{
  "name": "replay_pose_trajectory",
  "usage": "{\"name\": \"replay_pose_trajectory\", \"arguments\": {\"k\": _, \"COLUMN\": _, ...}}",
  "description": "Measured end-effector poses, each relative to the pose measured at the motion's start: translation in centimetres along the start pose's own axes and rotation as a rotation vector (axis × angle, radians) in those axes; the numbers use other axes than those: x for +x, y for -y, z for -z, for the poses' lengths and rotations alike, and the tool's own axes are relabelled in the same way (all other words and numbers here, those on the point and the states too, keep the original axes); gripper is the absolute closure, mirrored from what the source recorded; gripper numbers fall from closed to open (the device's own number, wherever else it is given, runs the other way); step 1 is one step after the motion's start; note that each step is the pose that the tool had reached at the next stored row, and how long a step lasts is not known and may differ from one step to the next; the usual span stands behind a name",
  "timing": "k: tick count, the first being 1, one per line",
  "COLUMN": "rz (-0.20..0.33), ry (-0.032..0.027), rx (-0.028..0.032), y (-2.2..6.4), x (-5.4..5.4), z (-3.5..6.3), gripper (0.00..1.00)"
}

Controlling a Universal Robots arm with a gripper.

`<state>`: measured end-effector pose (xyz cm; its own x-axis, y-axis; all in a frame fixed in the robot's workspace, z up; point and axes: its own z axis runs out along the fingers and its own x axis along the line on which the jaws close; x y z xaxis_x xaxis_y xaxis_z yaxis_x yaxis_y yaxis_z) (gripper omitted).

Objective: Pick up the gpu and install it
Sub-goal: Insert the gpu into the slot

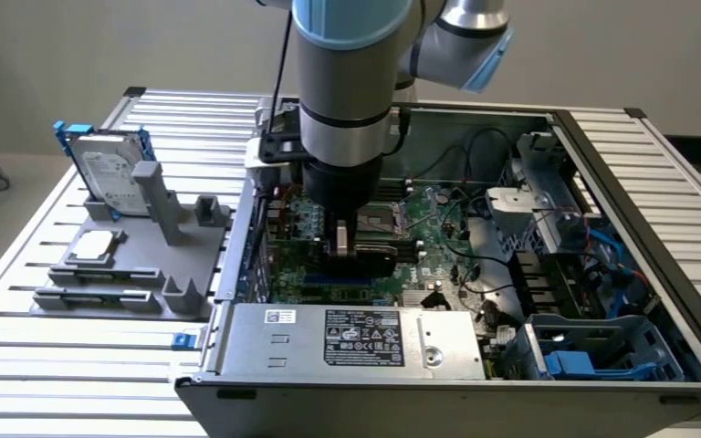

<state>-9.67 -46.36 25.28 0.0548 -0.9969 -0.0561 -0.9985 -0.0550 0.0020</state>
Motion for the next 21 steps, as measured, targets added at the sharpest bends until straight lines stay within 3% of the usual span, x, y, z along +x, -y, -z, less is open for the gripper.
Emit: {"name": "replay_pose_trajectory", "arguments": {"k": 21, "rz": 0.028, "ry": -0.0001, "rx": -0.0017, "y": -0.13, "x": 0.34, "z": -0.03, "gripper": 0.73}}
